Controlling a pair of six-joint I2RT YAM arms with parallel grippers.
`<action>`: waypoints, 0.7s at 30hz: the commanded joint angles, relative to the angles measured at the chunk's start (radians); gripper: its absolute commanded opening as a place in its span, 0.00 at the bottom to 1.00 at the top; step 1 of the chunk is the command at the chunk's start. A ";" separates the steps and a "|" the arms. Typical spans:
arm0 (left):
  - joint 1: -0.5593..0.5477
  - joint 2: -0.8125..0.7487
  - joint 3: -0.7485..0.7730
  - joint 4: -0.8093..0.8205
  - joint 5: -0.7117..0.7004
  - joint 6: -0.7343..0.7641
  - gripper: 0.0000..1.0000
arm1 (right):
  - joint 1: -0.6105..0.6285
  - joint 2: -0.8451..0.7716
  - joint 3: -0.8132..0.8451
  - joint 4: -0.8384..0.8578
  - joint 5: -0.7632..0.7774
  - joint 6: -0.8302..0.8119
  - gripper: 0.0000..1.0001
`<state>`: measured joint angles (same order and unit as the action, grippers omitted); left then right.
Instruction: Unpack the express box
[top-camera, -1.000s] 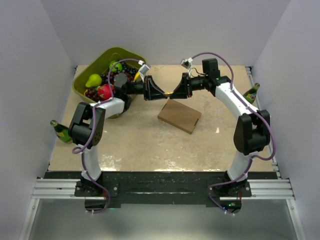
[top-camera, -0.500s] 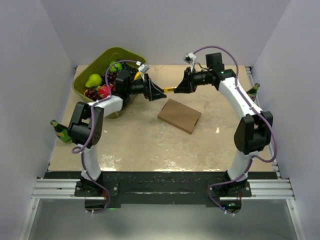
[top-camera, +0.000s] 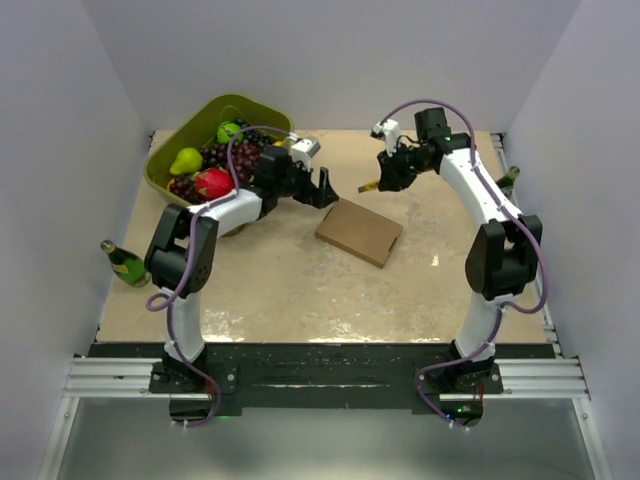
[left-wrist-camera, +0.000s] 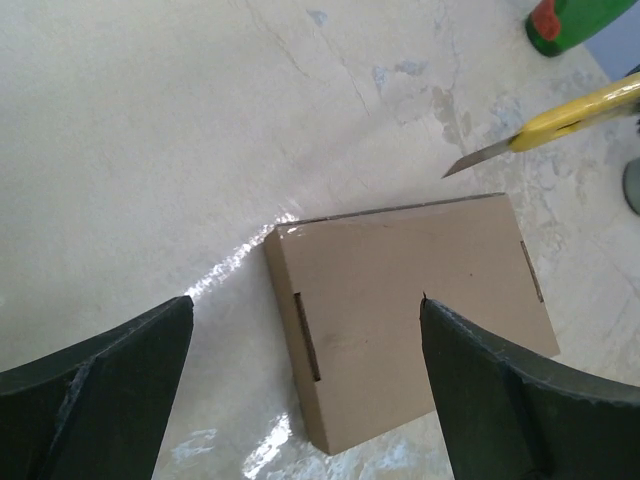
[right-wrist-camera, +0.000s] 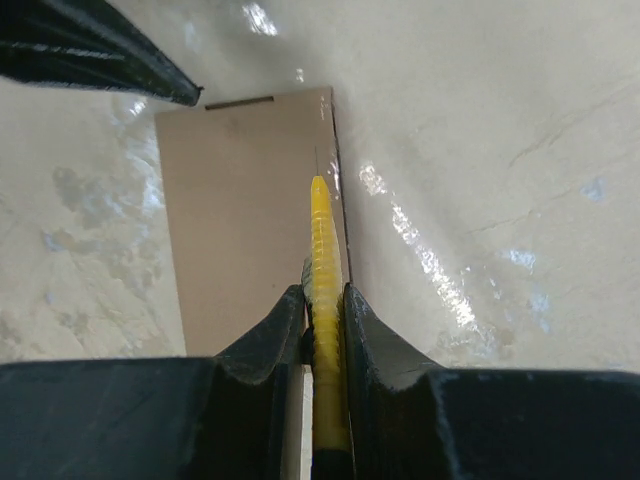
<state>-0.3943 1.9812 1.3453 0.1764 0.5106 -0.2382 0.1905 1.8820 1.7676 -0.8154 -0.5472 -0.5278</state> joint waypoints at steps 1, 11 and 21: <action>-0.066 0.054 0.051 -0.057 -0.194 0.042 0.99 | 0.003 0.043 0.030 0.013 0.067 -0.023 0.00; -0.089 0.137 0.064 -0.103 -0.330 0.057 0.96 | 0.029 0.132 0.092 -0.005 0.069 -0.044 0.00; -0.089 0.154 0.029 -0.109 -0.304 0.037 0.95 | 0.067 0.147 0.084 0.065 0.090 -0.011 0.00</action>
<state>-0.4889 2.1117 1.3838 0.0872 0.2390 -0.2165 0.2379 2.0430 1.8236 -0.8108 -0.4831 -0.5518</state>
